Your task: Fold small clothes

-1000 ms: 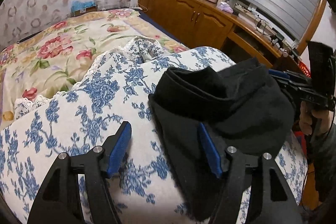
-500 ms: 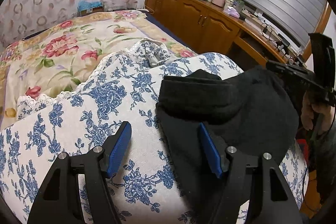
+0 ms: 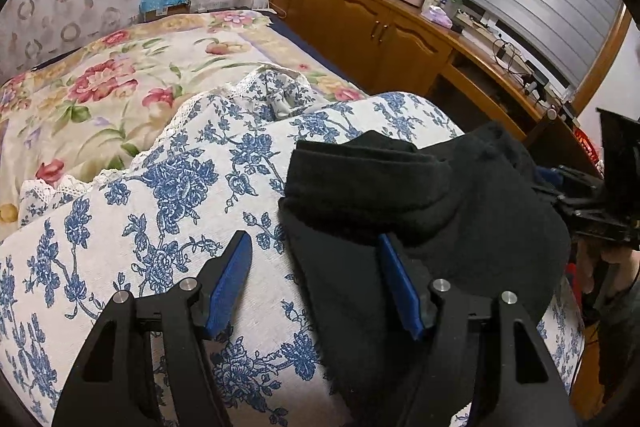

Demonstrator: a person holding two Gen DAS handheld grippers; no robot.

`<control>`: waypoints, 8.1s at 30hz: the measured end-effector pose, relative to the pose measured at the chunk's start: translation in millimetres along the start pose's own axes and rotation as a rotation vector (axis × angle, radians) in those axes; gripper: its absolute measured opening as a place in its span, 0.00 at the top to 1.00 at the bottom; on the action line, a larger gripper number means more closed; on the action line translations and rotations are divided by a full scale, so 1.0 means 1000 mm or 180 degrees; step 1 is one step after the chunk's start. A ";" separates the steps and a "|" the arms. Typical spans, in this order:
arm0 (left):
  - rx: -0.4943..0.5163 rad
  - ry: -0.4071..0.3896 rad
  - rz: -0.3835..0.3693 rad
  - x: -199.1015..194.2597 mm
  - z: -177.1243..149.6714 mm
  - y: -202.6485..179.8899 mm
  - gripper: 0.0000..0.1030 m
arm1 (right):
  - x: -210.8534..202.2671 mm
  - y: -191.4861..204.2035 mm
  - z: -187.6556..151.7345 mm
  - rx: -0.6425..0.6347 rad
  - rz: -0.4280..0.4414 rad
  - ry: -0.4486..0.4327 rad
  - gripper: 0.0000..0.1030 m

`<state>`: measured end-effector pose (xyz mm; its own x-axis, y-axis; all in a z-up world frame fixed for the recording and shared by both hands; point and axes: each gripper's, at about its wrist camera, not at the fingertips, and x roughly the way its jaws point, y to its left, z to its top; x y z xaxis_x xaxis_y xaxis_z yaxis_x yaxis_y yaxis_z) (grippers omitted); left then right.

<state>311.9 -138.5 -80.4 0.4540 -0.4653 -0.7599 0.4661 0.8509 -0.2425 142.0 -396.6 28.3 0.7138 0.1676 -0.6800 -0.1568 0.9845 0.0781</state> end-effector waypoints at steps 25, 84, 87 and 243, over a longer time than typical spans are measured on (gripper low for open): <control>0.0225 -0.0033 0.0030 -0.004 0.004 -0.020 0.87 | 0.026 -0.012 0.004 -0.0114 0.0528 -0.0079 0.84; -0.1750 -0.1501 0.1821 -0.305 -0.234 0.184 0.92 | 0.163 0.475 0.219 -0.2607 0.1741 -0.0710 0.70; -0.1749 -0.1496 0.1835 -0.307 -0.233 0.184 0.92 | 0.175 0.477 0.229 -0.2441 0.1626 -0.0766 0.55; -0.0284 -0.1788 0.1598 -0.286 -0.154 -0.068 0.17 | -0.104 0.209 -0.050 -0.0508 0.0439 -0.1629 0.19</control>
<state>33.7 -26.3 60.7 0.9252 -0.0508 -0.3761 0.0489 0.9987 -0.0146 1.3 -210.6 79.0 0.9137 0.3370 -0.2270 -0.3454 0.9385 0.0028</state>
